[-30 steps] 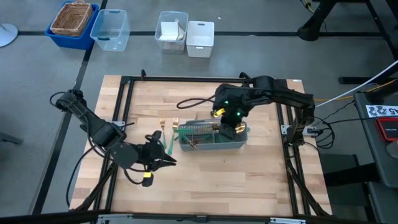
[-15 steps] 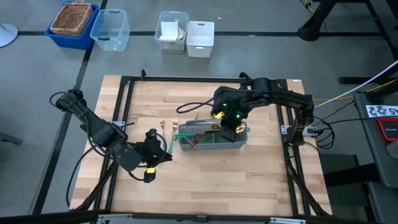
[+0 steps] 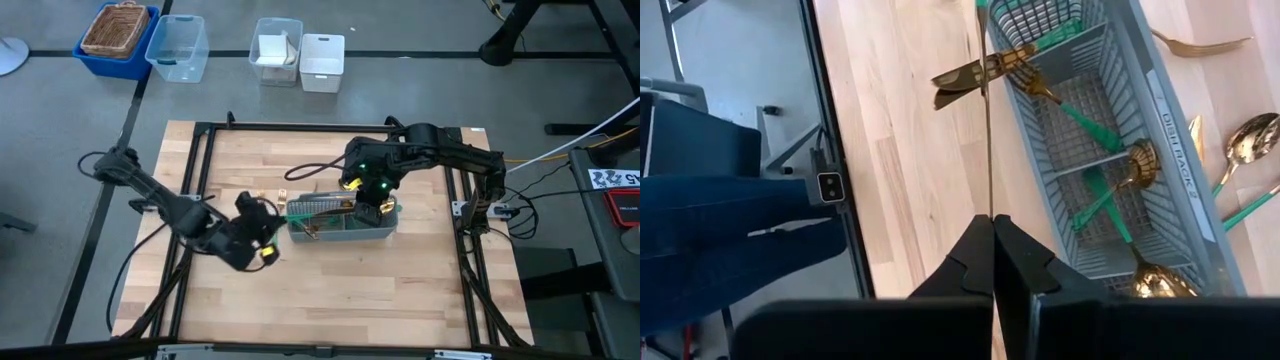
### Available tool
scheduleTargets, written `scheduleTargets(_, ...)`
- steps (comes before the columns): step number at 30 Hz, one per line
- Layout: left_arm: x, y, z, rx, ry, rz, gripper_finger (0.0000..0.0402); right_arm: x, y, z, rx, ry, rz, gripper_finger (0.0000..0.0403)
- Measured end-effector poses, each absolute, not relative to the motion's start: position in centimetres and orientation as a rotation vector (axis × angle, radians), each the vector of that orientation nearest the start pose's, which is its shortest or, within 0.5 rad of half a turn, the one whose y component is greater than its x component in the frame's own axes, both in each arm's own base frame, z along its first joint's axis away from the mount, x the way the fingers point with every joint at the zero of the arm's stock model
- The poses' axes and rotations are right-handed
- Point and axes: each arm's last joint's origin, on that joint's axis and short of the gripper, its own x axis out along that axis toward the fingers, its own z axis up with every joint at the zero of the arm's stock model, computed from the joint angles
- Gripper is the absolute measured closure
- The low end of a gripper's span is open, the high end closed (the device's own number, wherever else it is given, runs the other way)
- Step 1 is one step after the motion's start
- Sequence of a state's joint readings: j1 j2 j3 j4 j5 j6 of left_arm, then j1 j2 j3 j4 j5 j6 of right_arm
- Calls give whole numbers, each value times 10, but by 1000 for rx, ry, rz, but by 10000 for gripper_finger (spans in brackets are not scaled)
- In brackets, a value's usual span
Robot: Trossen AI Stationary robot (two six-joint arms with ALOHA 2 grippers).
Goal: Sort silverware
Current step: Put the green knife into the gray utensil holder
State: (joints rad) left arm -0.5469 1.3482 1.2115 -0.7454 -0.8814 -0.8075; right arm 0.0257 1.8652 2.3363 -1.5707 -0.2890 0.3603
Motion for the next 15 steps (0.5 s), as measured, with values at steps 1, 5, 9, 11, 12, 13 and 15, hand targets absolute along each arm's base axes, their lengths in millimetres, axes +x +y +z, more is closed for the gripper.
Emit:
scheduleTargets(1, 243, -117, 315, -192, 489, 570, 373, 331, 17, 436, 465, 1138, 82, 403)
scheduleTargets(5, 253, -106, 293, -212, 517, 658, 373, 331, 16, 436, 454, 1135, 62, 403)
scheduleTargets(9, 266, -100, 276, -242, 508, 699, 373, 331, 15, 435, 442, 1134, 41, 403)
scheduleTargets(11, 272, -99, 270, -251, 500, 707, 373, 331, 15, 435, 438, 1132, 33, 403)
scheduleTargets(12, 275, -99, 267, -247, 497, 705, 373, 331, 15, 435, 434, 1131, 27, 403)
scheduleTargets(13, 278, -99, 264, -242, 498, 706, 373, 331, 15, 435, 432, 1131, 23, 403)
scheduleTargets(15, 282, -98, 259, -223, 508, 711, 373, 331, 14, 435, 424, 1128, 10, 403)
